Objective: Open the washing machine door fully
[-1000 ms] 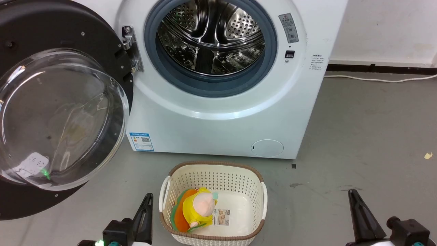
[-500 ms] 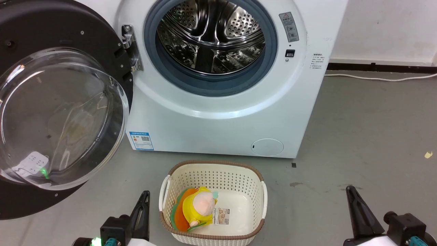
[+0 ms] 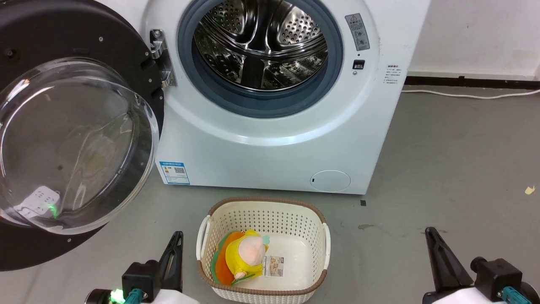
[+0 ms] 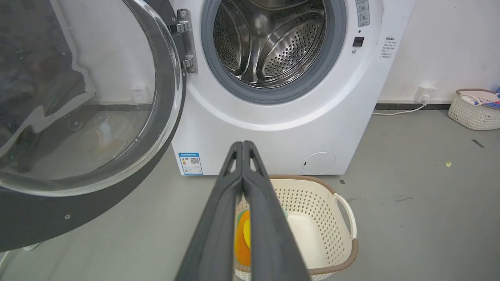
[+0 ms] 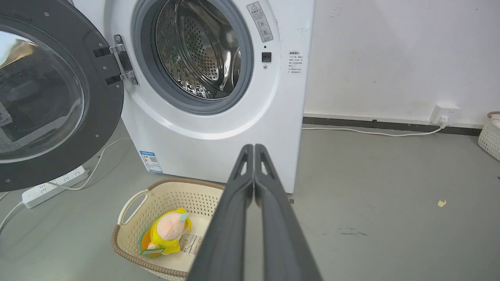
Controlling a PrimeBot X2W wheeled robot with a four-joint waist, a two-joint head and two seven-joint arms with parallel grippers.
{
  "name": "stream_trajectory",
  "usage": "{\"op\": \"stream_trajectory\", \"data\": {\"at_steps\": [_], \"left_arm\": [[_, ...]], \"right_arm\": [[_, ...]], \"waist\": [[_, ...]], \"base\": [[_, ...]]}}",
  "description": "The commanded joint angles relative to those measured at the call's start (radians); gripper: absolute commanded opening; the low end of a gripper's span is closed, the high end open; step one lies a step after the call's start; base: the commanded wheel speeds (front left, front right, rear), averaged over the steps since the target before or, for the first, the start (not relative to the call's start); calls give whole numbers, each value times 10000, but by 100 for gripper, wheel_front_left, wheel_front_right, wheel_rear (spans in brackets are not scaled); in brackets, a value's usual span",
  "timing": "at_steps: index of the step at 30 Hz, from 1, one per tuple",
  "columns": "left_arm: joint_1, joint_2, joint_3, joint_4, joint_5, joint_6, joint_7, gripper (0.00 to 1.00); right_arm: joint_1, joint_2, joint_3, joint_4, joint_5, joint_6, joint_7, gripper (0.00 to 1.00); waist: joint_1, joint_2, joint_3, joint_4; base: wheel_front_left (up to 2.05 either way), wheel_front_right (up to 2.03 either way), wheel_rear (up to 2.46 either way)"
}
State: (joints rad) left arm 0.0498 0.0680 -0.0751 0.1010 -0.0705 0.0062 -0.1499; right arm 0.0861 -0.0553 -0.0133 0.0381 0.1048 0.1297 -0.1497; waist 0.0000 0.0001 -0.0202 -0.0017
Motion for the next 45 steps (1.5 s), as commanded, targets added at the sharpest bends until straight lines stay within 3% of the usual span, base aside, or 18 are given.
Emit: {"op": "stream_trajectory", "data": {"at_steps": [1,45], "left_arm": [[-157,-63,70,-65,101,-12,62,0],[-414,-149,583,-777,556,-50,1145,0]], "right_arm": [[-175,22,18,-59,-95,4,55,0],[-693,44,105,-302,-814,8,1142,0]], "waist": [[0,-1,4,1],[0,-1,154,13]], "base": [[0,0,0],[0,0,0]]}}
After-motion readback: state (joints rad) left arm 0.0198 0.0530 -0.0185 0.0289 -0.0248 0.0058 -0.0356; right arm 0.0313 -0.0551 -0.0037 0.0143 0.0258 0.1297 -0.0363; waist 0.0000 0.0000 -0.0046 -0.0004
